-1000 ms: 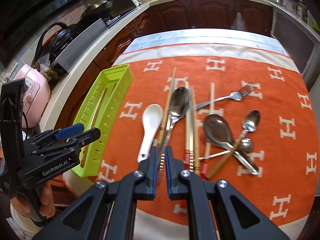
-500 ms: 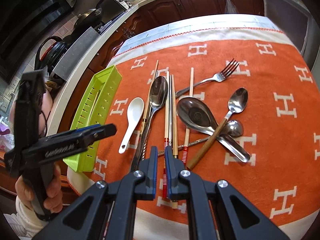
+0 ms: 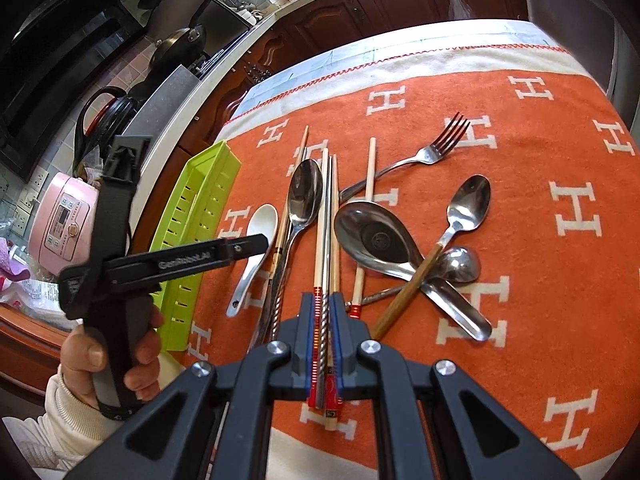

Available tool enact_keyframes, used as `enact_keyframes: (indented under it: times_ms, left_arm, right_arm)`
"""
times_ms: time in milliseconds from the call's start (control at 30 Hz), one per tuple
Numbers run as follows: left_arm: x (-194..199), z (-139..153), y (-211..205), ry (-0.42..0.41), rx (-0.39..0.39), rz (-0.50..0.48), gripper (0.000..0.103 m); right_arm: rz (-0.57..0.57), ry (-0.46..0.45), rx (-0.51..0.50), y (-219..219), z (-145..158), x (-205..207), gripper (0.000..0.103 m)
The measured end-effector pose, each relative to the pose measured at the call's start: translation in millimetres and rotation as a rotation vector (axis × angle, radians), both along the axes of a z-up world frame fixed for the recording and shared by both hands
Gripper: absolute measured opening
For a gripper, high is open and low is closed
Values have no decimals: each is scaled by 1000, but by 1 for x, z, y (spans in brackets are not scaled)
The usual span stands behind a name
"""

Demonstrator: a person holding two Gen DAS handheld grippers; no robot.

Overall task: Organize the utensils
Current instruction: 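Move both tools back over the utensils on the orange blanket, then grasp the white ceramic spoon with the left tool while the right tool grasps a wooden-handled spoon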

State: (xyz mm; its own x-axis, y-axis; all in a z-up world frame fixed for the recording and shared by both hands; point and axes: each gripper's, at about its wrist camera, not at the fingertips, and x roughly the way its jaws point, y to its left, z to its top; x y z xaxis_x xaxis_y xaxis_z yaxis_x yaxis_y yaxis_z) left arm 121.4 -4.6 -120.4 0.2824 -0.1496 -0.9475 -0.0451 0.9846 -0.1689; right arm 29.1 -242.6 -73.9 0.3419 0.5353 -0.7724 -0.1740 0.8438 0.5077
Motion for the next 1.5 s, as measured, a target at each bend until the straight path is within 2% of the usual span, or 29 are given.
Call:
enact_keyframes:
  times_ms: [300,400,433,533,633,833,1000,1167,1300,1500]
  left_arm:
    - [-1,-1,-9,-38,46,-11,48]
    - [-6,0,-19,-60,60,-47,25]
    - [-6,0,-23,-64,44,-61,14]
    - [-7,0,-28,-80,40,-57,14]
    - [-8,1,-24,-88,25,-46,10]
    - [-7,-1,-12,-78,-43,-23,6]
    - [-13,2,-4,-69,-52,-27,5]
    - [-21,19,4,-90,-53,-34,5]
    - [-30,43,10,-122,-42,-43,5]
    - [-41,83,42,-180,8,-6,5]
  right_arm:
    - [-5,12,13,-5,-6,3,7]
    - [-9,13,6,-4,-7,2,7]
    - [-9,14,5,-4,-7,2,7]
    - [-12,16,-2,-4,-8,2,7]
    - [-18,9,-9,-5,-7,1,7]
    - [-29,14,-17,-10,-9,-1,7]
    - [-50,9,-25,-16,-7,-2,7]
    - [-117,15,-27,-33,-7,3,8]
    - [-175,28,-16,-49,-11,8,20]
    - [-232,59,15,-60,-17,21,21]
